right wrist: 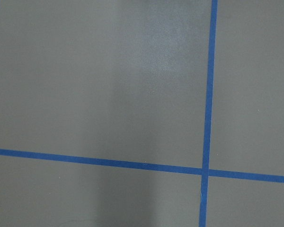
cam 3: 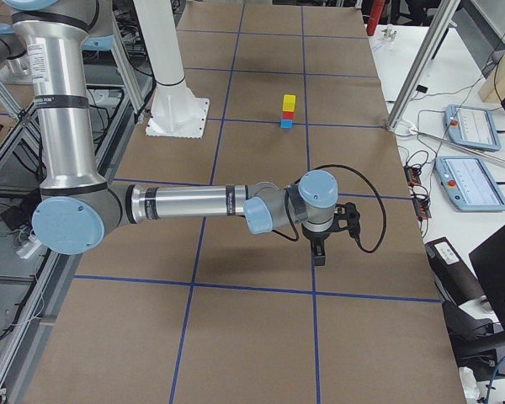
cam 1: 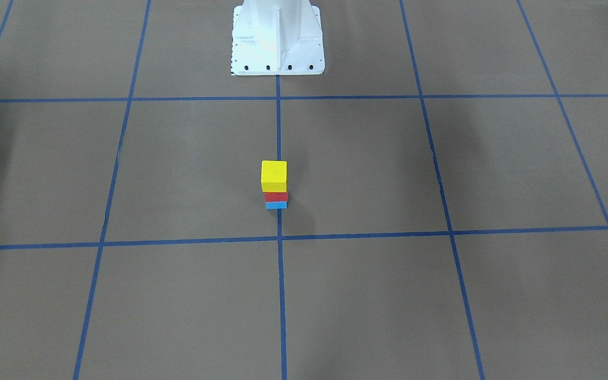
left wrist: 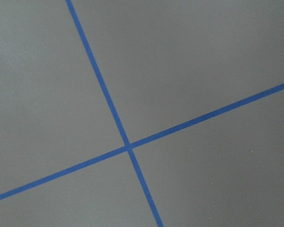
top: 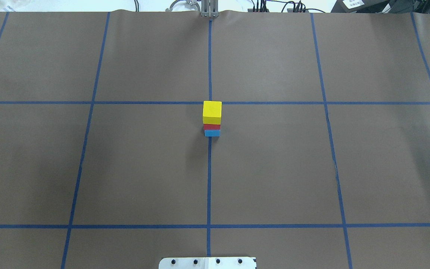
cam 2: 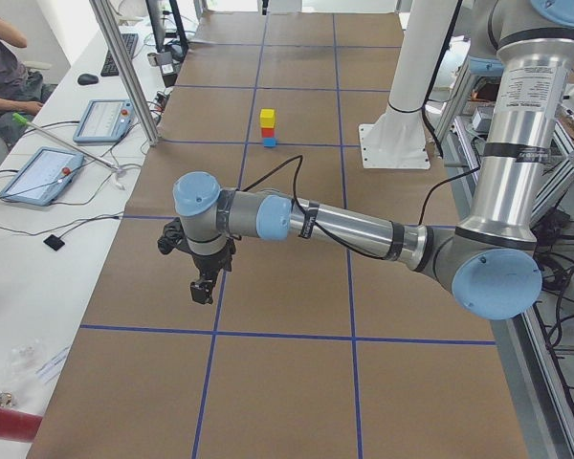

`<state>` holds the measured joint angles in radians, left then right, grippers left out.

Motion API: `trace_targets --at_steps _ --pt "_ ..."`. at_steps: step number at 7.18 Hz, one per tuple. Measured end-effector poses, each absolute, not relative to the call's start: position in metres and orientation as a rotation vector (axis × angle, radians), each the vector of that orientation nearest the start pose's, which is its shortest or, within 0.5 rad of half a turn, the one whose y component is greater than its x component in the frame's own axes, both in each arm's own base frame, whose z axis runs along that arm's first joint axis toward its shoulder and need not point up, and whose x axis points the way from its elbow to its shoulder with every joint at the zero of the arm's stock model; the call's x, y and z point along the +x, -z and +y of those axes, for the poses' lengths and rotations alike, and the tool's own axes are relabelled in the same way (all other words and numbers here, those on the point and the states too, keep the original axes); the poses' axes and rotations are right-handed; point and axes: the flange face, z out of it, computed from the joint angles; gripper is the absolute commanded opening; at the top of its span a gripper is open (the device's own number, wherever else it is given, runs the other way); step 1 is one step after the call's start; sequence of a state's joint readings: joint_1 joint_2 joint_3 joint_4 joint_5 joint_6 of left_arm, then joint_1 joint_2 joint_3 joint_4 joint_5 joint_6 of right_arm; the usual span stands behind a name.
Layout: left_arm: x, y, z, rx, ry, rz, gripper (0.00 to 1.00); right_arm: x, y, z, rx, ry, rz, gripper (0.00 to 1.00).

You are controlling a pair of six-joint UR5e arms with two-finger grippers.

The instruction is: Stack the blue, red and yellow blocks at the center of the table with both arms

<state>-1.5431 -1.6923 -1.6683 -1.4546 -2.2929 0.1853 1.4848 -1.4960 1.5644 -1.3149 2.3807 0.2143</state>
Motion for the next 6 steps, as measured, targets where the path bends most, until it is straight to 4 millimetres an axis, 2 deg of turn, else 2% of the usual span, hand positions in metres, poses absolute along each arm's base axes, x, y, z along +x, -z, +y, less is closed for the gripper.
trace_targets --at_steps 3,6 --pt "-0.076 -0.577 -0.519 0.139 -0.15 0.725 1.0 0.016 -0.594 -0.54 0.182 0.012 -0.848 1.0" --pt "-0.078 -0.587 -0.5 0.121 -0.133 0.73 1.0 0.02 -0.591 -0.541 0.192 0.007 -0.837 1.0"
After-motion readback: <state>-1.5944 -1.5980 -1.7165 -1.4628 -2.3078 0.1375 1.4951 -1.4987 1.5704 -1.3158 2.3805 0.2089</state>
